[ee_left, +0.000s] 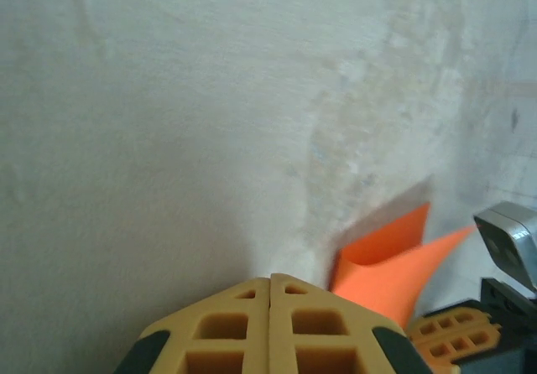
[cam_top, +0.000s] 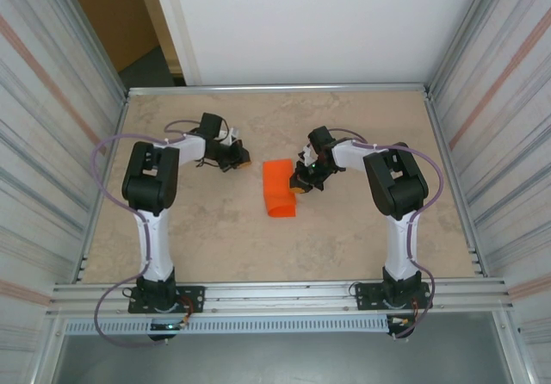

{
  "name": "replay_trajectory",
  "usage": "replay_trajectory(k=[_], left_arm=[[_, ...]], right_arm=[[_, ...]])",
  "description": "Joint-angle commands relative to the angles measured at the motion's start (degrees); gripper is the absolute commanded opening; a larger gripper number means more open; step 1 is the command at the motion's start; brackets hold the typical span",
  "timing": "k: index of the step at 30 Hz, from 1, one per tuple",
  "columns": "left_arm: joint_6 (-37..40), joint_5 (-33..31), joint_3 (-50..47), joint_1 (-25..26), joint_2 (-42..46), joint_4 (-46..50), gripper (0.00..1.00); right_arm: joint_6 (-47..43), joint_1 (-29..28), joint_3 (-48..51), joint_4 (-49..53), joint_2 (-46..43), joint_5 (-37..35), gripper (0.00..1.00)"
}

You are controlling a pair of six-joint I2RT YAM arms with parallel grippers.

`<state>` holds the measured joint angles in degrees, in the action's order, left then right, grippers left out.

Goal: Fold a paper plane with a square sheet of paper (pick it up from the middle)
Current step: First fold the square sheet of paper in half at the center of the table.

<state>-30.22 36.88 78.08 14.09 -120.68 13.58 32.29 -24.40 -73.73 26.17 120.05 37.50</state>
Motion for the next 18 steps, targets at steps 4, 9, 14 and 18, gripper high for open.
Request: replay_trajectory(k=[4, 9, 14, 18], left_arm=[[-3.3, 2.8, -1.4, 7.7, 5.9, -5.5, 0.0], [-5.7, 1.8, 0.5, 10.0, 1.0, -5.8, 0.0], [-6.1, 1.0, 4.3, 7.5, -5.1, -2.2, 0.0], [-5.0, 0.6, 6.7, 4.7, -7.3, -0.4, 0.0]], right_arm=[[-0.7, 0.4, 6.1, 11.3, 10.1, -23.1, 0.0], [-0.7, 0.3, 5.9, 11.7, 10.3, -23.0, 0.0], [-0.5, 0.3, 6.1, 11.7, 10.1, -23.2, 0.0], [-0.5, 0.3, 6.0, 11.7, 10.1, -23.1, 0.0]])
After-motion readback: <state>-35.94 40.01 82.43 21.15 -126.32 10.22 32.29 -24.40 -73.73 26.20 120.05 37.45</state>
